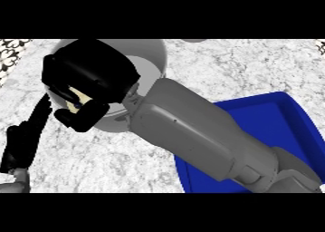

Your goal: Pick the cupcake from the tray and place it in the pot

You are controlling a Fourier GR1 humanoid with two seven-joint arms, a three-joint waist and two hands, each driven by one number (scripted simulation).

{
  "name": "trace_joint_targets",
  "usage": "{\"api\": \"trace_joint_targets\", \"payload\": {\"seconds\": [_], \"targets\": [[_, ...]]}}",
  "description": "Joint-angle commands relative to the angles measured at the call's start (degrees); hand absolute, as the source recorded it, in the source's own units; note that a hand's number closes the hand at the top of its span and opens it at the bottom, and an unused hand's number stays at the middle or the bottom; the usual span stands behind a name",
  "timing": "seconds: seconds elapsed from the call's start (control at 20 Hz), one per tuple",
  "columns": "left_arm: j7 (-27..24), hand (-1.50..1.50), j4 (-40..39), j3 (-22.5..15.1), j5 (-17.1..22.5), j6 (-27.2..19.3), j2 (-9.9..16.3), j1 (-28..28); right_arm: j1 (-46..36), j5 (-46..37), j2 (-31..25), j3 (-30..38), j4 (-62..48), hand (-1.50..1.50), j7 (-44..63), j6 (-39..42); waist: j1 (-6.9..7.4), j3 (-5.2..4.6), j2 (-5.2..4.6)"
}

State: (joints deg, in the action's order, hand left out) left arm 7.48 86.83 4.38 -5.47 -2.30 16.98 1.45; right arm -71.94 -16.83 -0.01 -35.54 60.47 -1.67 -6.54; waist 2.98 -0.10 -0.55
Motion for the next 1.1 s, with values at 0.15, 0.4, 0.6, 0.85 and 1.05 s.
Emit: {"api": "trace_joint_targets", "payload": {"seconds": [0.15, 0.4, 0.6, 0.85, 1.05], "targets": [[1.5, 0.00, 1.7, -1.4, -0.8, 0.6, -0.5, 0.8, -7.7, 7.3, 0.0, -4.0, -16.9, 1.50, -9.0, -4.5, 2.45, -0.05, -0.51], [1.8, 0.00, 0.4, -2.1, -0.9, 1.5, -0.5, 4.4, -9.6, 5.8, 0.0, -9.4, -23.6, 1.50, -10.0, -9.2, 5.02, -0.16, -1.33], [0.6, 0.00, -1.0, -2.9, -1.4, 1.0, -1.7, 5.1, -9.6, 11.4, 0.0, -8.7, -25.9, 1.50, -12.3, -5.9, 5.20, -0.16, -1.66], [1.6, 0.00, 0.9, -3.5, -0.9, 2.8, -0.9, 5.4, -6.4, 16.6, 0.0, -11.4, -26.1, -1.50, -10.4, -4.1, 7.83, -0.18, -1.83], [2.1, 0.00, 0.1, -3.7, -1.3, 2.1, -1.7, 7.2, -6.8, 19.7, 0.0, -11.0, -28.0, -1.50, -14.2, -2.9, 7.84, -0.15, -2.22]]}}
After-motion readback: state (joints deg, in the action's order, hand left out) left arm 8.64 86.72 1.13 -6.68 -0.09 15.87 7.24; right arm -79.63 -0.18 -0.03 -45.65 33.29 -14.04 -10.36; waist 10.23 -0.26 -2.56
